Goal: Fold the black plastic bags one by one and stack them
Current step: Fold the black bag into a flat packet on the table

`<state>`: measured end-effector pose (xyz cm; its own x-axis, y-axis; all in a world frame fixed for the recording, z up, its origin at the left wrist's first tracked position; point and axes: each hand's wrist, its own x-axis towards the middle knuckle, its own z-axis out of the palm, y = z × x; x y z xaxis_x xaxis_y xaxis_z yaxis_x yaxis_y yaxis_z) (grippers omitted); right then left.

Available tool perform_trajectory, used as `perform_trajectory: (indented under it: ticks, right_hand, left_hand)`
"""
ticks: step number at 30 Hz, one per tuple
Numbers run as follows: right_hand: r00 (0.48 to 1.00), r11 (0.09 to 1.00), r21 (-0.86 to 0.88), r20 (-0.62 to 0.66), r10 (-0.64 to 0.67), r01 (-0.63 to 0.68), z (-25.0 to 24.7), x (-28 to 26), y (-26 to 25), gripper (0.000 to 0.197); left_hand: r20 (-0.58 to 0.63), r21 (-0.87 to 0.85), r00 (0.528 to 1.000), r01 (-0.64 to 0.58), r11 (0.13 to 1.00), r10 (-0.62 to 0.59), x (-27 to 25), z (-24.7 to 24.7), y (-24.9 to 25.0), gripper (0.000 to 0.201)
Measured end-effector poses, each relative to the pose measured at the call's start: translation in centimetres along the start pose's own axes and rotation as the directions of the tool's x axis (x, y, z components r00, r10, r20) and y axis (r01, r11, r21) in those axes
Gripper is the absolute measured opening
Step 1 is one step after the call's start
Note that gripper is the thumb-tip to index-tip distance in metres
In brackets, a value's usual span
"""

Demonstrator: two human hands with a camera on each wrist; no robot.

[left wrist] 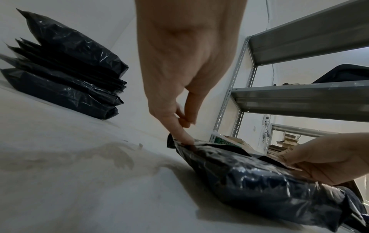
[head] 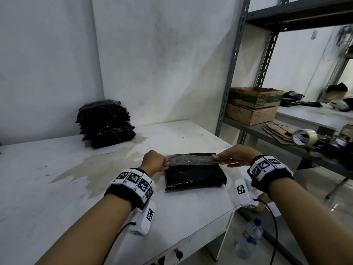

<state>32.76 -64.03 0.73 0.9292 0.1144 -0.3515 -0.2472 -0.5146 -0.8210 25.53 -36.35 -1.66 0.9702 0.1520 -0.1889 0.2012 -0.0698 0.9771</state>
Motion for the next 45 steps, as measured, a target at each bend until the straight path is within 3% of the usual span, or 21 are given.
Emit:
perform_trajectory:
  ticks: [8,12,16,21,23,25,28,32,35,40,45]
  right_hand:
    - [1.000,1.000,-0.004,-0.016,0.000,0.000,0.4,-0.3,0.0,0.027]
    - [1.000,1.000,-0.003,-0.022,-0.001,0.001,0.5,-0.1,-0.1,0.032]
    - [1.000,1.000,-0.002,-0.018,0.012,-0.013,0.8,0.2,-0.2,0.030]
    - [0.999,0.999,0.015,-0.005,0.047,-0.047,0.9,0.6,-0.1,0.024]
    - [0.998,0.998,0.019,-0.006,0.057,-0.057,0.9,0.9,0.0,0.026]
    - [0.997,0.997,0.036,0.006,0.074,-0.074,1.0,1.0,0.1,0.021]
    - [0.993,0.992,0.054,0.024,0.111,-0.113,1.1,1.3,0.0,0.015]
    - [0.968,0.970,0.053,0.086,0.234,-0.239,1.3,1.4,0.2,0.017]
    - [0.958,0.964,0.073,0.153,0.241,-0.254,1.4,1.1,0.2,0.017]
    - [0.953,0.976,0.147,0.282,0.112,-0.159,2.7,0.5,-1.0,0.013]
    - [0.906,0.973,0.232,0.411,-0.101,0.003,7.6,0.1,-4.5,0.008]
  left_hand:
    - [-0.073,0.099,0.996,-0.039,0.994,0.047,-0.2,0.0,-0.3,0.031]
    - [-0.093,0.135,0.992,-0.071,0.988,0.084,-0.5,0.1,-0.5,0.023]
    - [-0.162,0.180,0.981,-0.073,0.981,0.103,-0.5,0.3,-0.7,0.031]
    - [-0.169,0.190,0.985,0.005,0.982,0.028,0.8,0.2,-1.5,0.004]
    - [-0.159,0.138,0.986,0.068,0.988,-0.045,1.0,0.1,-1.9,0.016]
    - [-0.149,0.079,0.984,0.106,0.991,-0.093,0.1,0.3,-1.6,0.006]
    - [-0.154,0.088,0.981,0.130,0.988,-0.116,0.2,0.4,-1.9,0.021]
    - [-0.105,0.000,0.984,0.143,0.990,-0.143,0.9,0.2,-2.4,0.007]
    - [-0.115,-0.065,0.982,0.143,0.988,-0.150,0.7,0.1,-2.2,0.008]
    - [-0.159,-0.082,0.977,0.131,0.988,-0.143,0.3,-2.9,-1.8,0.011]
    - [-0.127,-0.175,0.987,0.076,0.982,-0.099,-1.2,-10.0,-0.8,0.014]
